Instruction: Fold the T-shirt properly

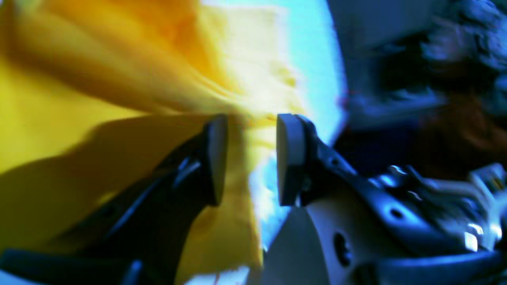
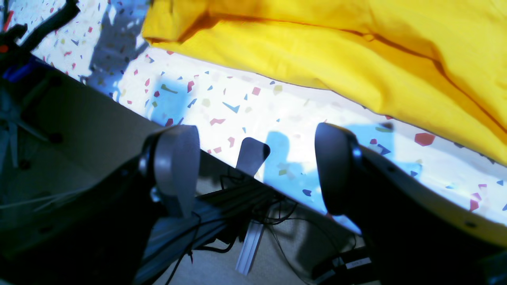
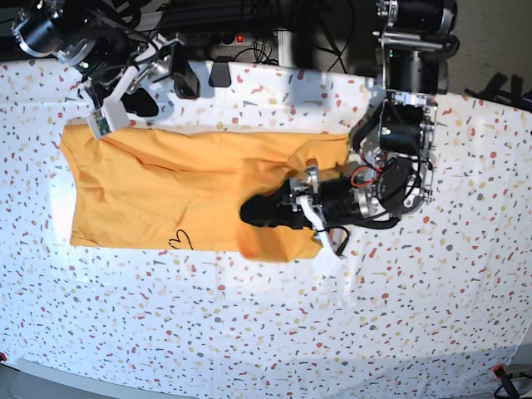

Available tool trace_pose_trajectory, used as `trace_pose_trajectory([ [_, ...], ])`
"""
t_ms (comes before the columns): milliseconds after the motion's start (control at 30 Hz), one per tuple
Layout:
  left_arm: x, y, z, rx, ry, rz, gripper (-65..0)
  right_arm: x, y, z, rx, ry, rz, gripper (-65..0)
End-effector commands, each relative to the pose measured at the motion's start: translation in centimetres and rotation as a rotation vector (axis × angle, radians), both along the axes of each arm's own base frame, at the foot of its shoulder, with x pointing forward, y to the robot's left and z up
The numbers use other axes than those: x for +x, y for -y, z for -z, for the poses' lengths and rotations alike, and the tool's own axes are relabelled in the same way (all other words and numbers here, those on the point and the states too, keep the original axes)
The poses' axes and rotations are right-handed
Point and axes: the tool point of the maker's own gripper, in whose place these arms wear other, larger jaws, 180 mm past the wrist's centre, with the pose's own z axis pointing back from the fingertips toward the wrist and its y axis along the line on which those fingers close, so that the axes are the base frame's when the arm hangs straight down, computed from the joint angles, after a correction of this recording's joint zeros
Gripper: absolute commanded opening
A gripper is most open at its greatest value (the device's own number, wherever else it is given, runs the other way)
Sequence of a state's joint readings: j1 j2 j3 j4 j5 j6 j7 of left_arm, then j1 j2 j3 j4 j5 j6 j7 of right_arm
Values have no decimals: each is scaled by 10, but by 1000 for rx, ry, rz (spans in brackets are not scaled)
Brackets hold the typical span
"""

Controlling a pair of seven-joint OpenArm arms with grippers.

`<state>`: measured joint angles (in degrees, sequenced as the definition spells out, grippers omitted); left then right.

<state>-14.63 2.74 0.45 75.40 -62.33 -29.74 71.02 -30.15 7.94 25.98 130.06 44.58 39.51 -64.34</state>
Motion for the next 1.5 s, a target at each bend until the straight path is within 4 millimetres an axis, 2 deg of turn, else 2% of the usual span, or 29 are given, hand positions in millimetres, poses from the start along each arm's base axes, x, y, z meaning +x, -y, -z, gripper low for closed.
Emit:
trace_pose_trajectory([
  [0,9,4,-25,-63,51,0,-447,4,-3,-11,13,46,-13,-222],
  [267,9,4,-30,-89,54,-1,-447,4,-3,-11,13,48,-12,-222],
  [333,9,4,-27,-61,79,8,-447,10,2,-12,-14,72,2,-222],
  [433,11,1,-16,12,114,7,-447,34,24,-21,-125,161,63,-222],
  [567,18,-6,2,128,135,-24,-447,70,68,-43,-273,275,185,-222],
  [667,28,-17,18,247,172,-72,-447,91,100,-62,-291,337,279,-222],
  [733,35,-23,24,302,200,-100,-447,103,127,-64,-292,336,352,-222],
  [833,38,-27,27,335,216,-114,-447,117,168,-49,-293,275,412,-222],
  [933,38,-26,27,335,214,-113,-447,129,205,-22,-270,167,453,-222],
  [1067,37,-27,28,341,213,-110,-447,141,239,6,-121,28,485,-222],
  [1200,38,-30,32,372,216,-109,-447,153,256,22,72,-62,501,-222],
  [1300,38,-29,32,372,215,-108,-447,153,267,46,136,-165,535,-222],
  [1467,38,-29,32,371,215,-109,-447,151,267,86,187,-295,570,-222],
])
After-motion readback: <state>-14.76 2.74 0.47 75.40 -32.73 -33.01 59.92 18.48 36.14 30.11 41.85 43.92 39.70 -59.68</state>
